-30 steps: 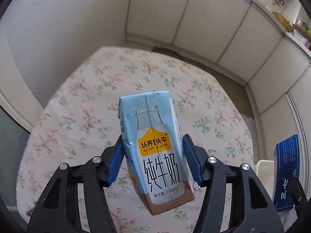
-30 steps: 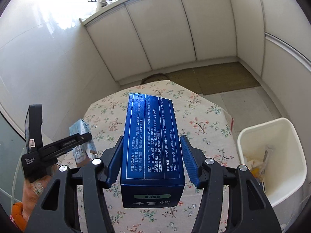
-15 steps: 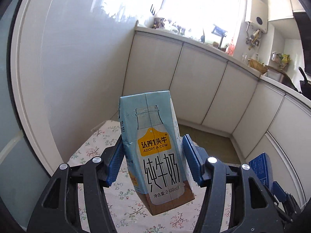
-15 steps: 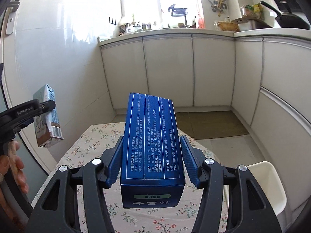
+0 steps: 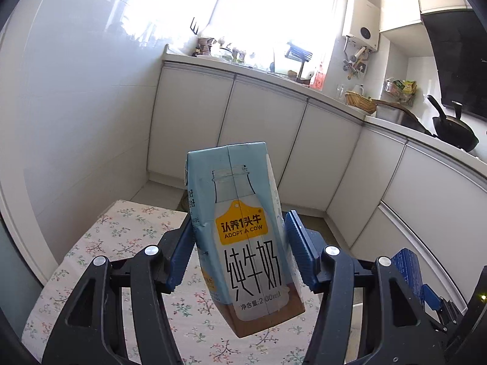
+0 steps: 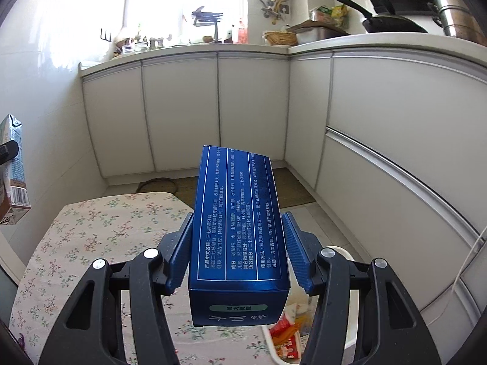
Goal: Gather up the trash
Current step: 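Carry the blue box over the white bin and open the right tool, then lower the milk carton into the white bin and open the left tool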
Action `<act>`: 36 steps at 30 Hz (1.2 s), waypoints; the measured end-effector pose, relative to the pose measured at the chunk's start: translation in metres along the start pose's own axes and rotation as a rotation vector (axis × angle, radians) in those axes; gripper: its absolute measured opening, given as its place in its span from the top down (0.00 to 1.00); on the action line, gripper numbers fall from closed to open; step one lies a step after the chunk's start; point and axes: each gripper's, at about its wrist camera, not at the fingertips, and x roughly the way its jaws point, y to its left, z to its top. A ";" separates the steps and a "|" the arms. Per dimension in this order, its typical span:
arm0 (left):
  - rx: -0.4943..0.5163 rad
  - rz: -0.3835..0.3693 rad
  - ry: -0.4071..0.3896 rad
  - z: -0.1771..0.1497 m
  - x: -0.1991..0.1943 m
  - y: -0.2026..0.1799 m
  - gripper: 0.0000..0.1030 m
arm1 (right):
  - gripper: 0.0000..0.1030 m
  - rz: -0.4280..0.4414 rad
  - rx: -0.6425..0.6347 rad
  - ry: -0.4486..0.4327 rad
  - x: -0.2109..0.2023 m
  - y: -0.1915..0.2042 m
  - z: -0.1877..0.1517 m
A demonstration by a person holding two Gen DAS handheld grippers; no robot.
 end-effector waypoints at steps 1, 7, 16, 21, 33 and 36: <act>0.007 -0.014 0.006 -0.002 0.002 -0.007 0.46 | 0.46 -0.019 0.004 0.006 0.002 -0.006 0.000; 0.063 -0.098 0.044 -0.021 0.011 -0.055 0.46 | 0.45 -0.122 0.037 0.068 0.017 -0.055 -0.006; 0.146 -0.216 0.117 -0.052 0.025 -0.125 0.45 | 0.29 -0.228 0.082 0.120 0.033 -0.120 -0.020; 0.174 -0.291 0.179 -0.073 0.036 -0.162 0.45 | 0.18 -0.296 0.088 0.084 0.020 -0.143 -0.025; 0.215 -0.460 0.405 -0.125 0.075 -0.219 0.44 | 0.11 -0.436 0.169 0.068 -0.013 -0.206 -0.037; 0.241 -0.450 0.451 -0.138 0.086 -0.229 0.37 | 0.11 -0.442 0.167 0.076 -0.013 -0.212 -0.039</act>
